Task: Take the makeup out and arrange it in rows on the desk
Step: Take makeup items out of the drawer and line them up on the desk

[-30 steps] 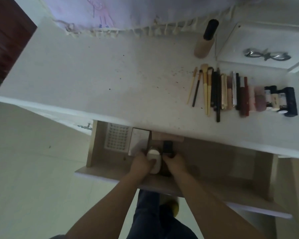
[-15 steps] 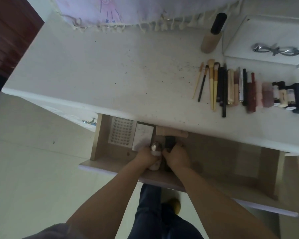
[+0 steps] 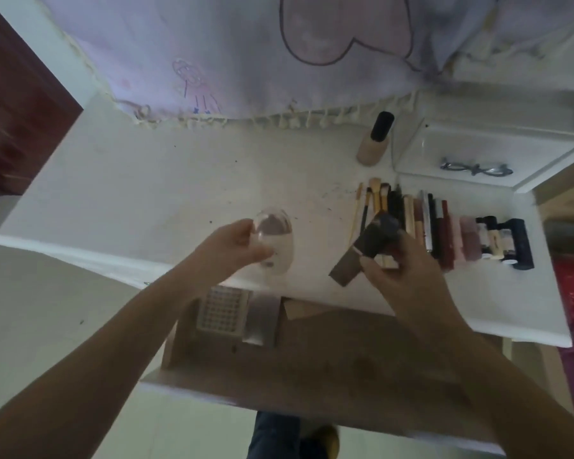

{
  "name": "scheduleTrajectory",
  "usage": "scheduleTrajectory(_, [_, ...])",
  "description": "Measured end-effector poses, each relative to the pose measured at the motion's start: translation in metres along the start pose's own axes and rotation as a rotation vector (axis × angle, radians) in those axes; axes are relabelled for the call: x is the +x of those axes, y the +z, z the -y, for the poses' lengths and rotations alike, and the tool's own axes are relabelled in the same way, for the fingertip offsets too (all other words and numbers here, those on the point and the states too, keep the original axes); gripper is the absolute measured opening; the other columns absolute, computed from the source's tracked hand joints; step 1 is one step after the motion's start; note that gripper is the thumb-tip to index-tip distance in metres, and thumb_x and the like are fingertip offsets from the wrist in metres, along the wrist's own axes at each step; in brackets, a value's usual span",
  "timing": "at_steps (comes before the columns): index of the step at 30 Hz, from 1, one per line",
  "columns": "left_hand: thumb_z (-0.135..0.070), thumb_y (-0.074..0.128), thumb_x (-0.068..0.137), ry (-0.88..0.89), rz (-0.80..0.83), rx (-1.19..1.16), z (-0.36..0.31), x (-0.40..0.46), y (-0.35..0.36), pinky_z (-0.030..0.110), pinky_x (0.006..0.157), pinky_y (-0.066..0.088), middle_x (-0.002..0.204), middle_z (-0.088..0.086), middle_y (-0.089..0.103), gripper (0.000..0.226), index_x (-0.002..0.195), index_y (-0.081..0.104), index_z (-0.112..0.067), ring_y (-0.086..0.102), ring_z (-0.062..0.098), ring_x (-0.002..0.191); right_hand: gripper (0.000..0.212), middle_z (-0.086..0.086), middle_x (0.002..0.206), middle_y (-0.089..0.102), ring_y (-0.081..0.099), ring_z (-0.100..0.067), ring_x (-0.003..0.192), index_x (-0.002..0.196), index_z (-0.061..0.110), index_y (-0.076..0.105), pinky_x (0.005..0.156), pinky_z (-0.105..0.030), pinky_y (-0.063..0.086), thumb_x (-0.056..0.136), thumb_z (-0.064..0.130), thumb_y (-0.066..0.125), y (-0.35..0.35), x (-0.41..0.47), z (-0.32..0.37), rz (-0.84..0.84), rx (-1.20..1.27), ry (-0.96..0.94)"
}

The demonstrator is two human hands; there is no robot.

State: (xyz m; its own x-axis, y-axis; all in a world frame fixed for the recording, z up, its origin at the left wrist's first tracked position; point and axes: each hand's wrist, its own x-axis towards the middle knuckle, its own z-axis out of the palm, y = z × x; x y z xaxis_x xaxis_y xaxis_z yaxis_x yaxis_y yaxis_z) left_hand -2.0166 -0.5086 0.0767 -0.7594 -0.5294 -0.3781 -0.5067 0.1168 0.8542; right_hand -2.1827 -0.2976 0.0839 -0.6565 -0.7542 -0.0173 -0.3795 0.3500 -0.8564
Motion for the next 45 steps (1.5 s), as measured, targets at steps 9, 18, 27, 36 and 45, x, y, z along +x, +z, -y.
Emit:
scheduleTrajectory(9, [-0.019, 0.065, 0.079, 0.244, -0.345, 0.018, -0.058, 0.178, 0.032, 0.006, 0.052, 0.036, 0.07, -0.014, 0.05, 0.019, 0.079, 0.047, -0.026, 0.047, -0.001, 0.061, 0.029, -0.016, 0.108, 0.059, 0.058, -0.025, 0.099, 0.114, -0.001, 0.054, 0.081, -0.029, 0.047, 0.089, 0.014, 0.055, 0.021, 0.178, 0.0, -0.254, -0.185, 0.026])
scheduleTrajectory(18, [-0.032, 0.062, 0.086, 0.292, -0.272, 0.003, -0.054, 0.234, 0.058, 0.029, 0.076, 0.049, 0.092, -0.006, 0.062, 0.02, 0.1, 0.051, -0.023, 0.06, 0.013, 0.084, 0.047, -0.014, 0.125, 0.053, 0.052, -0.024, 0.116, 0.131, 0.001, 0.045, 0.098, -0.036, 0.046, 0.089, 0.016, 0.061, 0.042, 0.186, -0.022, -0.357, -0.087, 0.063])
scheduleTrajectory(27, [-0.012, 0.05, 0.092, 0.323, -0.416, 0.16, -0.007, 0.105, 0.041, 0.012, 0.077, 0.046, 0.11, -0.001, 0.055, 0.032, 0.123, 0.048, -0.013, 0.052, 0.001, 0.094, 0.025, 0.003, 0.103, 0.058, 0.055, -0.003, 0.093, 0.114, 0.011, 0.056, 0.083, -0.012, 0.046, 0.095, 0.024, 0.044, 0.043, 0.042, -0.009, -0.106, -0.103, -0.279])
scheduleTrajectory(36, [-0.016, 0.043, 0.096, -0.098, -0.141, 0.494, 0.136, -0.047, 0.112, 0.038, 0.088, 0.048, 0.143, 0.007, 0.038, 0.041, 0.138, 0.041, -0.016, 0.053, 0.027, 0.114, 0.058, -0.006, 0.159, 0.002, 0.008, -0.022, 0.146, 0.15, 0.02, 0.004, 0.117, -0.037, 0.01, 0.1, 0.013, 0.033, 0.131, -0.06, -0.115, 0.649, -0.638, 0.041])
scheduleTrajectory(45, [-0.02, 0.03, 0.1, -0.211, 0.004, 0.811, 0.165, -0.02, 0.148, 0.044, 0.114, 0.022, 0.156, 0.015, -0.016, 0.059, 0.15, -0.002, -0.01, -0.007, 0.031, 0.145, 0.059, 0.0, 0.158, 0.01, 0.007, -0.026, 0.145, 0.15, 0.022, 0.01, 0.116, -0.043, 0.007, 0.098, 0.015, 0.036, 0.141, -0.056, -0.139, 0.466, -0.883, -0.097])
